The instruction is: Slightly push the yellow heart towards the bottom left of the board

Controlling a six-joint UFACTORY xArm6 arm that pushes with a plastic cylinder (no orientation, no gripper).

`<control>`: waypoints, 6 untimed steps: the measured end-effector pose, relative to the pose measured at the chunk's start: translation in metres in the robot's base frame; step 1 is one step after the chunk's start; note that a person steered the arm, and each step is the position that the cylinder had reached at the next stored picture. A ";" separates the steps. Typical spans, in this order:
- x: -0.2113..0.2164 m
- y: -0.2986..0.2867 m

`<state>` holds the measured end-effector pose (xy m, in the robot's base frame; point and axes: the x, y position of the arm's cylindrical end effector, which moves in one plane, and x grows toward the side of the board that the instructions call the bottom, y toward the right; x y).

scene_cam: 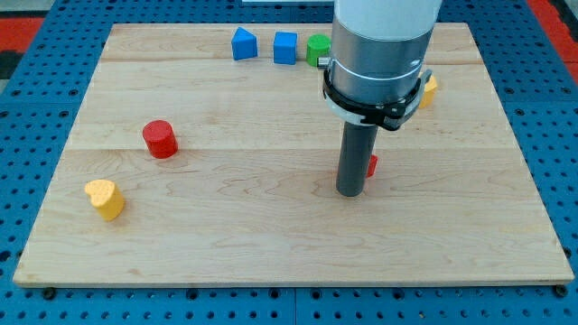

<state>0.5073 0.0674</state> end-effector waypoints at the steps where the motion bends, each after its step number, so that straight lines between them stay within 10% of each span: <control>1: 0.040 -0.040; 3: 0.042 -0.233; 6: -0.075 -0.287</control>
